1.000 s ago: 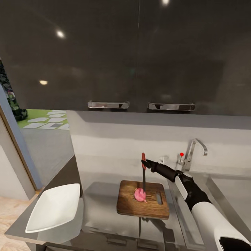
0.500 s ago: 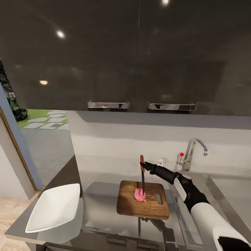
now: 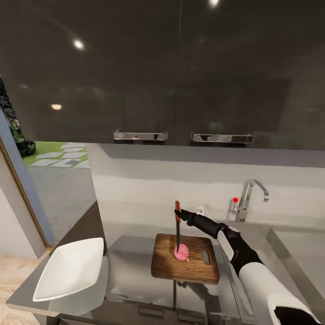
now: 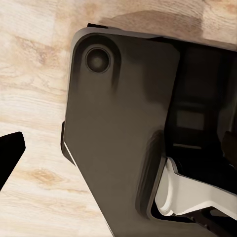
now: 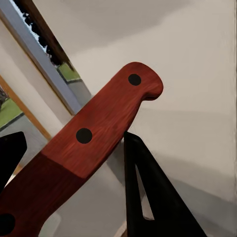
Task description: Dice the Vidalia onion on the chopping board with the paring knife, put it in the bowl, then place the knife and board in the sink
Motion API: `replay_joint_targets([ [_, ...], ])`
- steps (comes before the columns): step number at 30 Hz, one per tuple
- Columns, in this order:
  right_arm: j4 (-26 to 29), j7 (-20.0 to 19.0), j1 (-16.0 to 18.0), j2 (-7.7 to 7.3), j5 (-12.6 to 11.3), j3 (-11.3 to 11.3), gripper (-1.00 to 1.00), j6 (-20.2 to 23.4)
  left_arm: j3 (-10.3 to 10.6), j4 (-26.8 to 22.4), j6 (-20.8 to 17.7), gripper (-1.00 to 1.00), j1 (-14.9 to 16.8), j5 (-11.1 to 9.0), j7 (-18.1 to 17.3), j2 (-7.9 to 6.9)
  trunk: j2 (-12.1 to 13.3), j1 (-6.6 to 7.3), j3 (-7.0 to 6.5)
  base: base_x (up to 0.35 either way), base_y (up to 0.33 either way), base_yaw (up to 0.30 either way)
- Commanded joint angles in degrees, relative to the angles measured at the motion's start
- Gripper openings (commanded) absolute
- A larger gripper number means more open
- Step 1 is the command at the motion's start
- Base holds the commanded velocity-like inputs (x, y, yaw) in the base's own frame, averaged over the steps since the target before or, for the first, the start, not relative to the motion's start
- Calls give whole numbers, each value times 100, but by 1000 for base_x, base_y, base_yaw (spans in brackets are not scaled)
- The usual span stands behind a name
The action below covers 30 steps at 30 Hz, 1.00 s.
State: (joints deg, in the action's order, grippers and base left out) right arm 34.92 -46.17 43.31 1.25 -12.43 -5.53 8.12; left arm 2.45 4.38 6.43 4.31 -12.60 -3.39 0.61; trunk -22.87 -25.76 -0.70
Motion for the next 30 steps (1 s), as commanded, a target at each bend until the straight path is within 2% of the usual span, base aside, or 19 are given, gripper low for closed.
replay_joint_targets([
  [1, -3, 18, 2, 19, -34, -28, -100, 61, 27, 28, 42, 100, 8, -58, -30, 1, -4, -2, 2, 0, 0, 0],
  [6, -73, 150, 2, 195, 23, -27, -100, 59, 27, 28, 42, 100, 8, -58, -30, 8, -4, -2, 2, 0, 0, 0],
  [7, -166, 185, 2, 219, 110, -29, -100, 75, 27, 28, 42, 100, 8, -58, -32, 4, -4, -2, 2, 0, 0, 0],
  [10, -217, 204, 2, 213, 206, -34, -100, 102, 27, 28, 42, 100, 8, -58, -37, 6, -4, -2, 2, 0, 0, 0],
  [17, -239, 150, 2, 122, 231, -51, -100, 544, 27, 28, 42, 100, 8, -58, -39, 26, -4, -2, 2, 0, 0, 0],
  [21, -236, -42, 2, -156, 219, -54, -100, 633, 27, 28, 42, 100, 8, -58, -39, 24, -4, -2, 2, 0, 0, 0],
  [24, -236, -83, 2, -247, 214, -54, -100, 643, 27, 28, 42, 100, 8, -58, -39, 26, -4, -2, 2, 0, 0, 0],
  [30, -244, -78, 2, -236, 252, -39, -100, 639, 27, 28, 42, 100, 8, -58, -39, 27, -4, -2, 2, 0, 0, 0],
])
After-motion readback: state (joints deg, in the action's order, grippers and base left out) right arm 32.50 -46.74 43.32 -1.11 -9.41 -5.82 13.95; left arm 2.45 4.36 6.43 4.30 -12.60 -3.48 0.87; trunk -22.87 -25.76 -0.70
